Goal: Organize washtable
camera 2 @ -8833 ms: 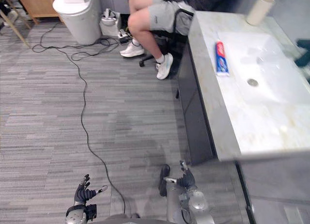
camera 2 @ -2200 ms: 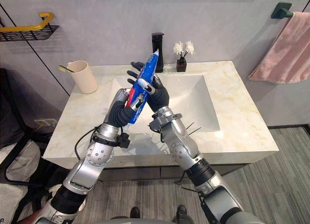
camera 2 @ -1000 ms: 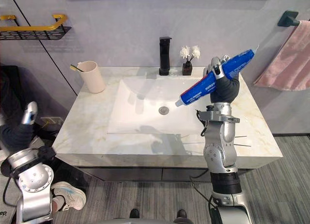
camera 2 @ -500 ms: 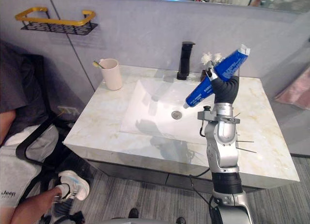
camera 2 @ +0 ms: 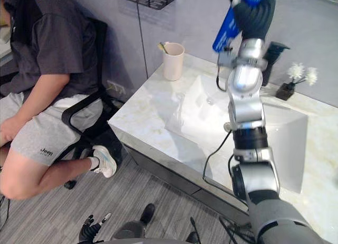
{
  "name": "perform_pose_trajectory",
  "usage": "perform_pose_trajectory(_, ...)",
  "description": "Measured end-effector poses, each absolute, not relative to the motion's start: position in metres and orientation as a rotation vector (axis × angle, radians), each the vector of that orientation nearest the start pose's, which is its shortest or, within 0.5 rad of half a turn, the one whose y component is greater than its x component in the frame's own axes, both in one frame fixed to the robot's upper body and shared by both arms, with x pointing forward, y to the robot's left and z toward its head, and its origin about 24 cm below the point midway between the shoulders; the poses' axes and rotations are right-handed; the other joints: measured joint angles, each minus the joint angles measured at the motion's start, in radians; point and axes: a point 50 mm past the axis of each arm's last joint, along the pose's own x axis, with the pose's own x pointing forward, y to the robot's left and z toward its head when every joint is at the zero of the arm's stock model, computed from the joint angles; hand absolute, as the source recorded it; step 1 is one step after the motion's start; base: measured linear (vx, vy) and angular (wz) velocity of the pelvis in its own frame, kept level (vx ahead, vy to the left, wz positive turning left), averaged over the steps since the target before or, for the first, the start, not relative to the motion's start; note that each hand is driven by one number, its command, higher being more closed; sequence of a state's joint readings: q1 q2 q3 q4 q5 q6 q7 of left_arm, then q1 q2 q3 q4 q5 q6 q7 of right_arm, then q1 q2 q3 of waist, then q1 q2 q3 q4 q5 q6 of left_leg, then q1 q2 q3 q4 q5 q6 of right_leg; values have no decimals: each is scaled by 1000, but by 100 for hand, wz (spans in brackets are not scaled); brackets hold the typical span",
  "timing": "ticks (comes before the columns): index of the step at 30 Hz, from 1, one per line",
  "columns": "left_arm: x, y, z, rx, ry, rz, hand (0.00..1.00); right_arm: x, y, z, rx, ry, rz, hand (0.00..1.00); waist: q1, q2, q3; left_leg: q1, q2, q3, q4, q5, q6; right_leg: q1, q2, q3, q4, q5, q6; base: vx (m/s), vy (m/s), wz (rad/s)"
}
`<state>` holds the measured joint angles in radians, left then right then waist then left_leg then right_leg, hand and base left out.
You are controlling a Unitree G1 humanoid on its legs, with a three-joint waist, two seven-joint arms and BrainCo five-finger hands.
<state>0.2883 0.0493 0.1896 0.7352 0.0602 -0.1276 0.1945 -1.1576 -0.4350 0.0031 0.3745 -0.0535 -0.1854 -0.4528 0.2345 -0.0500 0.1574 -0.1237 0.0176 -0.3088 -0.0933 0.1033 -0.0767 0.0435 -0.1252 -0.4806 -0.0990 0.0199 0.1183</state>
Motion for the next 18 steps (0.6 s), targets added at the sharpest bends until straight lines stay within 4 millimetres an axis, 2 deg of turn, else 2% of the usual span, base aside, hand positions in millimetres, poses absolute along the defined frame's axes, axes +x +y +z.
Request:
perform_pose_trajectory(2, 81, 220, -135, 135, 874, 424, 0, 342, -175, 381, -238, -1062, -421, 100, 2, -2, 24, -22, -2, -6, 7, 1, 1, -15, 0, -13, 0, 0, 0, 40, -9, 9)
perform_pose_trajectory(5, 84, 221, -134, 135, 858, 426, 0, 346, -177, 389, -278, -1047, -474, 100, 11, -3, 54, -44, -3, -8, 18, 1, 1, -26, 0, -15, 0, 0, 0, 23, -1, 2)
perform_pose_trajectory(9, 95, 220, -131, 129, 822, 420, 0, 349, -187, 402, -325, -1022, -554, 100, 42, -1, 90, -86, 1, -11, 26, 2, -1, -67, 5, -15, 0, 2, -2, 2, 1, -1)
perform_pose_trajectory(11, 103, 218, -129, 129, 799, 411, 0, 349, -192, 407, -328, -1018, -574, 100, 56, 2, 108, -93, 1, -14, 28, 2, -1, -69, 5, -17, -1, 2, -2, 0, 4, 2)
perform_pose_trajectory(15, 112, 217, -126, 130, 764, 404, 0, 346, -191, 413, -300, -1031, -588, 100, 60, 4, 130, -123, -4, -31, 37, 5, -5, -85, 4, -38, -1, 2, -2, 5, 18, 13)
perform_pose_trajectory(18, 118, 216, -124, 115, 747, 403, 0, 345, -191, 416, -283, -1038, -597, 100, 79, 8, 156, -129, -4, -40, 38, 5, -6, -87, 5, -44, -4, 2, -2, -9, 20, 6)
